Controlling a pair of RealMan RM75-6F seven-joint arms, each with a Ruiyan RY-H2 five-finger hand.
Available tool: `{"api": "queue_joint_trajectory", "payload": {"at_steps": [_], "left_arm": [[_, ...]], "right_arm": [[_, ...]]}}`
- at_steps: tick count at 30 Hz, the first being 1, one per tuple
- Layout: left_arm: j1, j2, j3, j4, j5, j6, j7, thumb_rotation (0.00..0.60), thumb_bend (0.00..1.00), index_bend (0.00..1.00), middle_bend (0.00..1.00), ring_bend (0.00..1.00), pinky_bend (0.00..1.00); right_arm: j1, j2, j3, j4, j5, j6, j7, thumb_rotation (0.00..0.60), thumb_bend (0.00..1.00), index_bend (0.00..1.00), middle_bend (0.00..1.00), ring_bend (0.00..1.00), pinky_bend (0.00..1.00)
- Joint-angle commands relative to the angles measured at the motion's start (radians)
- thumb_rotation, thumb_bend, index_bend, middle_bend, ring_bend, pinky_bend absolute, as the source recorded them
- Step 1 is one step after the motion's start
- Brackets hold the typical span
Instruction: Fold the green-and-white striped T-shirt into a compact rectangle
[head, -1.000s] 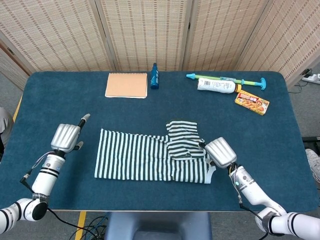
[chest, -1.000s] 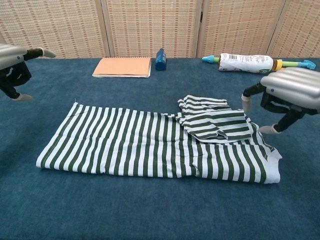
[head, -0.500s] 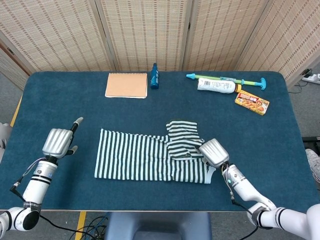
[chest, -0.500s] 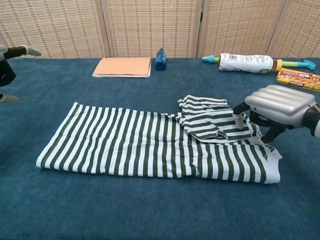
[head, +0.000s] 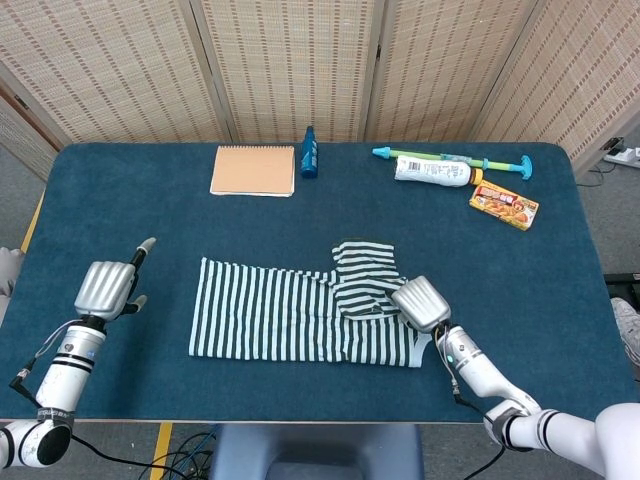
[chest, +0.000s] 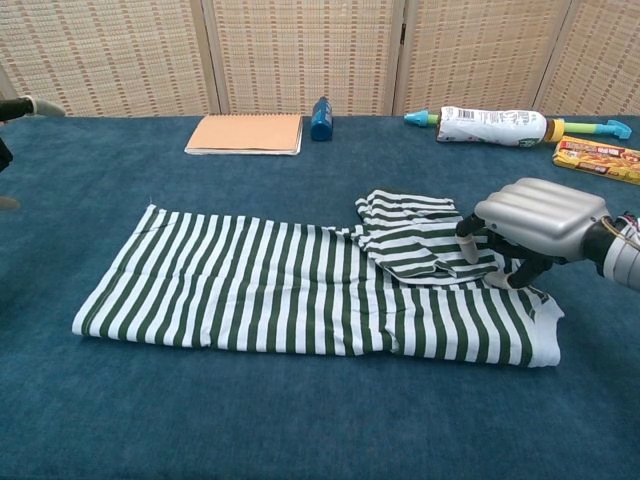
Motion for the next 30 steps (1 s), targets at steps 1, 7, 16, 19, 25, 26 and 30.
{"api": "queue_joint_trajectory", "payload": {"at_steps": [1,7,16,19,25,26,30], "left_arm": [[0.002,0.0,-0.001,0.0,0.001,-0.001,-0.004,0.6,0.27,0.0,0.86,0.77,0.97],[0.01,0.004,-0.002,-0.002,0.011,0.008,-0.01,0.6,0.27,0.0,0.86,0.77,0.97],[0.02,0.019,-0.002,-0.021,0.021,0.014,-0.013,0.6,0.27,0.0,0.86,0.77,0.97],[0.023,0.021,-0.001,-0.027,0.023,0.013,-0.013,0.6,0.27,0.0,0.86,0.77,0.97],[0.025,0.024,0.002,-0.033,0.024,0.007,-0.008,0.6,0.27,0.0,0.86,0.77,0.97],[0.025,0.023,0.002,-0.034,0.026,0.007,-0.007,0.6,0.27,0.0,0.86,0.77,0.97],[0.025,0.022,0.003,-0.036,0.028,0.006,-0.005,0.6,0.27,0.0,0.86,0.77,0.97]], "right_arm": [[0.001,-0.004,0.0,0.005,0.001,-0.001,-0.005,0.6,0.39,0.5,0.93,1.0,1.0],[-0.002,0.004,0.009,-0.01,0.002,0.021,0.011,0.6,0.47,0.53,0.93,1.0,1.0],[0.006,0.048,0.049,-0.083,0.038,0.021,0.027,0.6,0.47,0.53,0.94,1.0,1.0],[0.008,0.062,0.037,-0.106,0.043,-0.001,0.016,0.6,0.47,0.53,0.94,1.0,1.0],[0.006,0.075,0.018,-0.131,0.057,-0.026,-0.015,0.6,0.48,0.53,0.94,1.0,1.0],[0.005,0.076,0.016,-0.134,0.058,-0.027,-0.021,0.6,0.48,0.53,0.94,1.0,1.0],[0.006,0.082,0.014,-0.146,0.068,-0.034,-0.035,0.6,0.48,0.53,0.94,1.0,1.0]]}}
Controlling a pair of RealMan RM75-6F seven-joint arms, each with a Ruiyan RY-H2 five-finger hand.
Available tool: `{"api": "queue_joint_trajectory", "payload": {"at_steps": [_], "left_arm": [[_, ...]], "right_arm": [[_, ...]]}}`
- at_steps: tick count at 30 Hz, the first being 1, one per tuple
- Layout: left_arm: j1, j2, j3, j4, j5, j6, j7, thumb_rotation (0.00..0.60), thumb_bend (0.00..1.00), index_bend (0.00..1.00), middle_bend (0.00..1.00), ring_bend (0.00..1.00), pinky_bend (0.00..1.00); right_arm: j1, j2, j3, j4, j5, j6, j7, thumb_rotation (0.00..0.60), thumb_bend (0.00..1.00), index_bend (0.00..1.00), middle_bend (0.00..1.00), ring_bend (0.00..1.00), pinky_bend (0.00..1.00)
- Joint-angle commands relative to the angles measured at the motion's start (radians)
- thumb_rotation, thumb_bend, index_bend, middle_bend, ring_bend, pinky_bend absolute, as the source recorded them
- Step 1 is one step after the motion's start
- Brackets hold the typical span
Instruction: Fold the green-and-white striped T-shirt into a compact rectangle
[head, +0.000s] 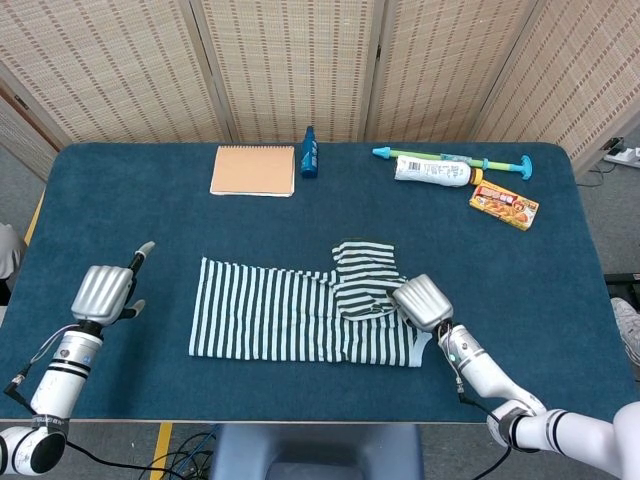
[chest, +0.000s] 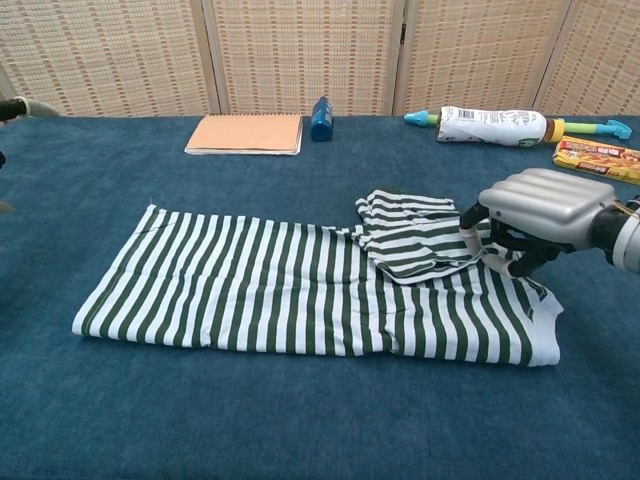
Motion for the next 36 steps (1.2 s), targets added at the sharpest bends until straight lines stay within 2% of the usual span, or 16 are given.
{"api": "queue_joint_trajectory", "payload": {"at_steps": [1,22,28,36], "left_arm": [[0.0,-0.001,0.001,0.0,0.0,-0.002,0.001,0.6,0.27,0.0,0.86,0.77,0.97],[0.005,-0.004,0.007,-0.002,0.001,-0.013,0.009,0.6,0.27,0.0,0.86,0.77,0.97],[0.008,-0.003,0.007,0.0,0.001,-0.014,0.007,0.6,0.27,0.0,0.86,0.77,0.97],[0.013,-0.003,0.009,0.005,0.003,-0.012,0.001,0.6,0.27,0.0,0.86,0.77,0.97]], "right_arm": [[0.0,0.004,-0.002,-0.008,0.006,-0.005,-0.008,0.6,0.48,0.53,0.94,1.0,1.0],[-0.003,0.023,-0.019,-0.066,0.024,-0.009,-0.064,0.6,0.48,0.47,0.94,1.0,1.0],[-0.005,0.018,-0.012,-0.067,0.032,0.002,-0.072,0.6,0.53,0.46,0.94,1.0,1.0],[-0.005,0.013,-0.014,-0.062,0.041,-0.001,-0.081,0.6,0.54,0.46,0.94,1.0,1.0]]}}
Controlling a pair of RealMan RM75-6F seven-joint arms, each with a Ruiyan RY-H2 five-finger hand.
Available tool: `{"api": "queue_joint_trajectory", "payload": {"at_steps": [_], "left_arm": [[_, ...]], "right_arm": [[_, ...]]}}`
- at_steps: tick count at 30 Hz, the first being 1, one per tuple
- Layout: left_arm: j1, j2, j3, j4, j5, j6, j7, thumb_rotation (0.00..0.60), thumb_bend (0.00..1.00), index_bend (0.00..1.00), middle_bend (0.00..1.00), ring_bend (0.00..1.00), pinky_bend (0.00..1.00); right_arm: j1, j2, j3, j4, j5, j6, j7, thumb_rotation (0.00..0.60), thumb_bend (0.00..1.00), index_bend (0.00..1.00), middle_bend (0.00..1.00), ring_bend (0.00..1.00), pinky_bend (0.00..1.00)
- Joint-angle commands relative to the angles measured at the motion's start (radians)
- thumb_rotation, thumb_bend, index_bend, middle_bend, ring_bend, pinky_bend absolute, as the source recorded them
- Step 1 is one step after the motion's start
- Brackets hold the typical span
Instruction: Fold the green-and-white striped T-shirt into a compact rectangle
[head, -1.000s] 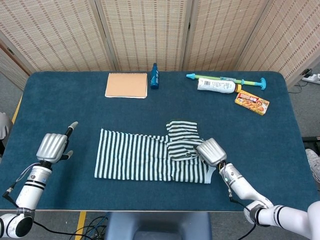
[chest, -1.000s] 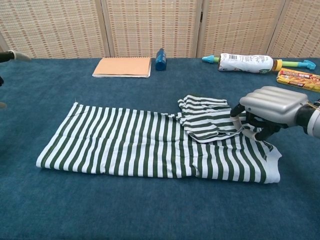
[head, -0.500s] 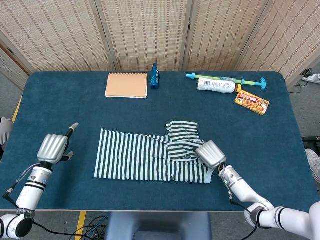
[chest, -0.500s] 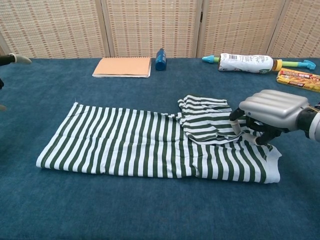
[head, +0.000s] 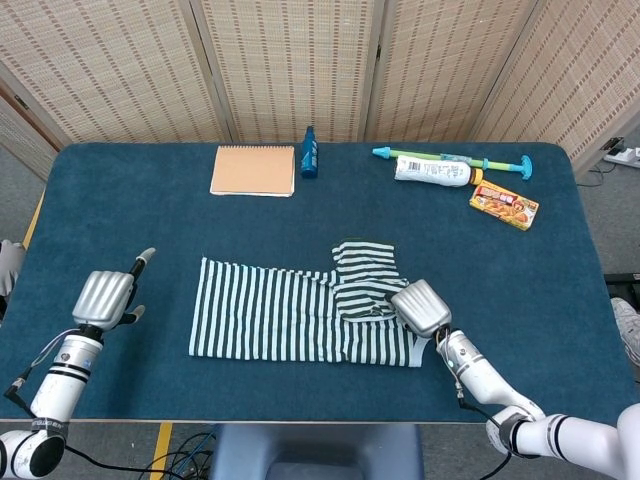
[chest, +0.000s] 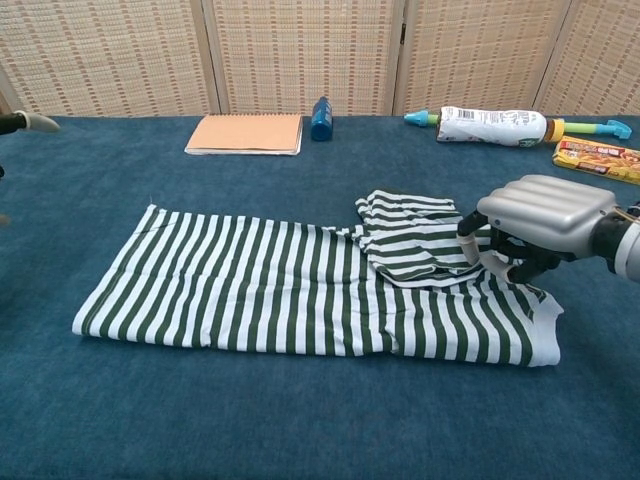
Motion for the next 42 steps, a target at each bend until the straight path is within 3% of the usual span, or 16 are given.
{"api": "queue_joint_trajectory", "payload": {"at_steps": [1,9,16,28,39,42], "left_arm": [[0.001,-0.001,0.001,0.001,0.0,-0.001,-0.001,0.6,0.27,0.0,0.86,0.77,0.97],[0.002,-0.002,0.0,0.003,0.001,-0.004,-0.004,0.6,0.27,0.0,0.86,0.77,0.97],[0.005,0.002,-0.001,0.0,0.002,-0.001,-0.005,0.6,0.27,0.0,0.86,0.77,0.97],[0.014,0.011,-0.001,-0.005,0.006,0.008,-0.013,0.6,0.27,0.0,0.86,0.77,0.97],[0.025,0.014,0.005,0.003,0.003,0.008,-0.018,0.6,0.27,0.0,0.86,0.77,0.97],[0.028,0.015,0.007,0.007,-0.002,0.006,-0.017,0.6,0.27,0.0,0.86,0.77,0.97]], "right_arm": [[0.0,-0.002,-0.005,0.004,0.003,-0.005,-0.007,0.6,0.54,0.46,0.94,1.0,1.0],[0.0,-0.027,-0.008,0.04,0.01,-0.011,-0.009,0.6,0.54,0.47,0.94,1.0,1.0],[0.005,-0.042,0.01,0.064,0.014,0.0,0.004,0.6,0.56,0.6,0.94,1.0,1.0],[0.052,-0.068,0.142,0.101,0.095,0.032,0.03,0.6,0.58,0.63,0.94,1.0,1.0],[0.157,-0.191,0.245,0.295,0.278,-0.054,-0.056,0.6,0.58,0.63,0.94,1.0,1.0],[0.191,-0.229,0.267,0.36,0.324,-0.082,-0.075,0.6,0.58,0.54,0.94,1.0,1.0]]}}
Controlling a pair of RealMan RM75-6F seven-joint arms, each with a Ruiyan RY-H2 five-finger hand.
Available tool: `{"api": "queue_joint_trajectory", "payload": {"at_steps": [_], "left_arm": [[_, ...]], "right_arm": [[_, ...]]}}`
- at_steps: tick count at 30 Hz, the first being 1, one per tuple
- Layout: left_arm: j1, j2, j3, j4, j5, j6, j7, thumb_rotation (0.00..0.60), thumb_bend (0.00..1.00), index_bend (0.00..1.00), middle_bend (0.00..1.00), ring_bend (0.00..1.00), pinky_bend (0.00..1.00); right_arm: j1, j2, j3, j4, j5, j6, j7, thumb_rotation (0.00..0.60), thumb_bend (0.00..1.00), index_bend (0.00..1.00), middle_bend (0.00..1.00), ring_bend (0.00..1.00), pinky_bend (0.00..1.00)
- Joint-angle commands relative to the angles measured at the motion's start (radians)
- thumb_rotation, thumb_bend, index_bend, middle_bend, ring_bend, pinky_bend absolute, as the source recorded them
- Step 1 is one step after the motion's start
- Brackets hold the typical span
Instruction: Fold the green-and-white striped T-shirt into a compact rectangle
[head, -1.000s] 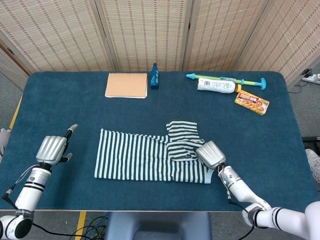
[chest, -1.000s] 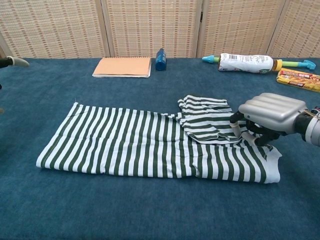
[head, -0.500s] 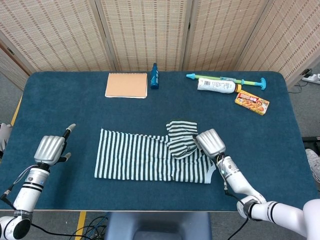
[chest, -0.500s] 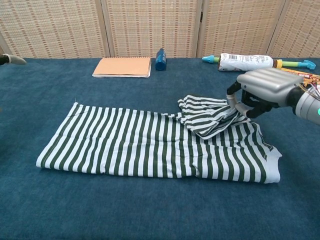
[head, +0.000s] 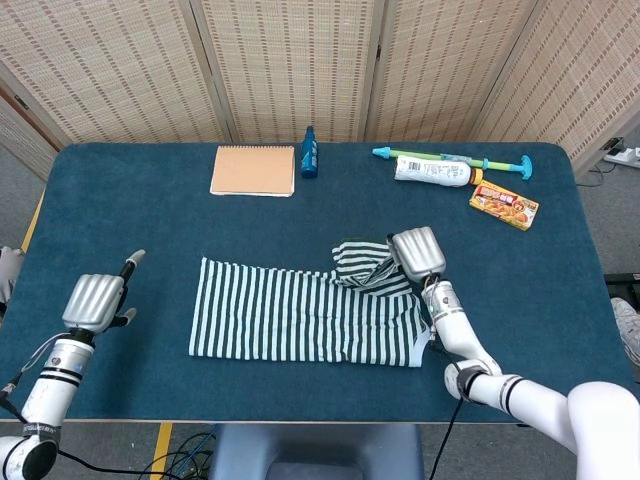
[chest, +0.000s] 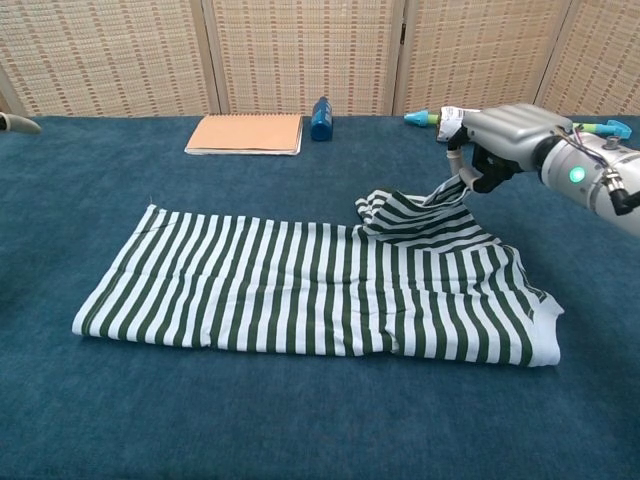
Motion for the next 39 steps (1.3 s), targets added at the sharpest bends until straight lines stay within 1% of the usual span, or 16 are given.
{"api": "queue_joint_trajectory", "payload": {"at_steps": [1,3,6,11,14,19,23,25,27,29,35,38,39], "left_arm": [[0.002,0.001,0.001,0.002,-0.004,-0.002,0.001,0.6,0.27,0.0,0.86,0.77,0.97],[0.005,0.002,0.002,0.004,-0.009,-0.004,0.0,0.6,0.27,0.0,0.86,0.77,0.97],[0.009,0.003,0.004,0.008,-0.013,-0.005,-0.001,0.6,0.27,0.0,0.86,0.77,0.97],[0.014,0.003,0.004,0.014,-0.019,-0.005,-0.003,0.6,0.27,0.0,0.86,0.77,0.97],[0.014,0.003,0.004,0.014,-0.019,-0.007,-0.004,0.6,0.27,0.0,0.86,0.77,0.97],[0.014,0.004,0.003,0.012,-0.019,-0.01,-0.001,0.6,0.27,0.0,0.86,0.77,0.97],[0.016,0.004,0.004,0.009,-0.02,-0.01,-0.001,0.6,0.27,0.0,0.86,0.77,0.97],[0.018,0.004,0.006,0.009,-0.019,-0.01,-0.001,0.6,0.27,0.0,0.86,0.77,0.97],[0.019,0.005,0.007,0.009,-0.02,-0.011,-0.001,0.6,0.27,0.0,0.86,0.77,0.97],[0.02,0.006,0.008,0.01,-0.022,-0.013,-0.002,0.6,0.27,0.0,0.86,0.77,0.97],[0.025,0.008,0.009,0.012,-0.026,-0.016,-0.005,0.6,0.27,0.0,0.86,0.77,0.97],[0.027,0.008,0.011,0.015,-0.028,-0.018,-0.008,0.6,0.27,0.0,0.86,0.77,0.97],[0.028,0.008,0.012,0.015,-0.029,-0.019,-0.009,0.6,0.27,0.0,0.86,0.77,0.97]], "right_arm": [[0.047,-0.05,0.033,0.076,0.059,-0.04,-0.033,0.6,0.58,0.5,0.94,1.0,1.0],[0.07,-0.071,0.048,0.121,0.085,-0.053,-0.046,0.6,0.58,0.4,0.93,1.0,1.0],[0.101,-0.095,0.072,0.18,0.122,-0.067,-0.06,0.6,0.57,0.29,0.92,1.0,1.0],[0.139,-0.116,0.095,0.251,0.163,-0.09,-0.078,0.6,0.57,0.22,0.92,1.0,1.0],[0.155,-0.118,0.104,0.259,0.178,-0.106,-0.076,0.6,0.55,0.22,0.92,1.0,1.0],[0.18,-0.116,0.1,0.243,0.197,-0.141,-0.091,0.6,0.48,0.22,0.92,1.0,1.0],[0.202,-0.12,0.083,0.24,0.225,-0.175,-0.135,0.6,0.35,0.22,0.92,1.0,1.0],[0.215,-0.125,0.074,0.243,0.244,-0.194,-0.161,0.6,0.27,0.22,0.92,1.0,1.0],[0.225,-0.132,0.069,0.247,0.259,-0.203,-0.179,0.6,0.22,0.22,0.93,1.0,1.0],[0.239,-0.137,0.065,0.251,0.282,-0.224,-0.197,0.6,0.19,0.23,0.93,1.0,1.0],[0.279,-0.153,0.041,0.271,0.331,-0.267,-0.252,0.6,0.2,0.26,0.93,1.0,1.0],[0.297,-0.165,0.032,0.293,0.347,-0.286,-0.264,0.6,0.26,0.26,0.93,1.0,1.0],[0.303,-0.169,0.029,0.301,0.349,-0.291,-0.265,0.6,0.3,0.26,0.93,1.0,1.0]]}}
